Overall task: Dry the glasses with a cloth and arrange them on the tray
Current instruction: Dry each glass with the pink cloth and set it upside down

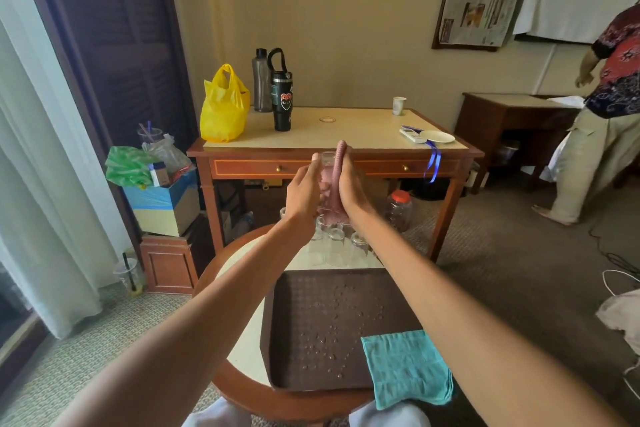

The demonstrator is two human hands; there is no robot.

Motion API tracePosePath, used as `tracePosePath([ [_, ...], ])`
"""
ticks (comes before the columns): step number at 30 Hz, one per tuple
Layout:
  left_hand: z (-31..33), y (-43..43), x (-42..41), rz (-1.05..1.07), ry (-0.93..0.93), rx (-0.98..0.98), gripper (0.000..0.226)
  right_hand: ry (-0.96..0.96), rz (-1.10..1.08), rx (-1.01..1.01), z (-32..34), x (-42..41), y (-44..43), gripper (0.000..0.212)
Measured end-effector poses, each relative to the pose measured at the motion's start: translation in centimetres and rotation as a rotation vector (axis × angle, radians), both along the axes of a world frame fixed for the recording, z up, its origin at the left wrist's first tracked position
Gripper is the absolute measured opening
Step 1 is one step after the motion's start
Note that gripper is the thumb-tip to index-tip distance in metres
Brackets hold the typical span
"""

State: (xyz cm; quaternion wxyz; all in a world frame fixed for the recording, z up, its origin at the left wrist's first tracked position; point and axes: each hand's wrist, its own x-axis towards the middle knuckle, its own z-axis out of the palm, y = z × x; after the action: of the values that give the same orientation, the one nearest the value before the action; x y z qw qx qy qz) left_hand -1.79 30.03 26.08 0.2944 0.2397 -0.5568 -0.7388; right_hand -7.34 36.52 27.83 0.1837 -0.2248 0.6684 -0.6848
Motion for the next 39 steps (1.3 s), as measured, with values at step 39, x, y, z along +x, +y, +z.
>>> tracePosePath([
  [39,-0.6,-1.1,-2.4,0.086,-0.053,0.072,0.036,0.207,-0.053,0.078,-2.7,-1.2,-1.5,0.036],
])
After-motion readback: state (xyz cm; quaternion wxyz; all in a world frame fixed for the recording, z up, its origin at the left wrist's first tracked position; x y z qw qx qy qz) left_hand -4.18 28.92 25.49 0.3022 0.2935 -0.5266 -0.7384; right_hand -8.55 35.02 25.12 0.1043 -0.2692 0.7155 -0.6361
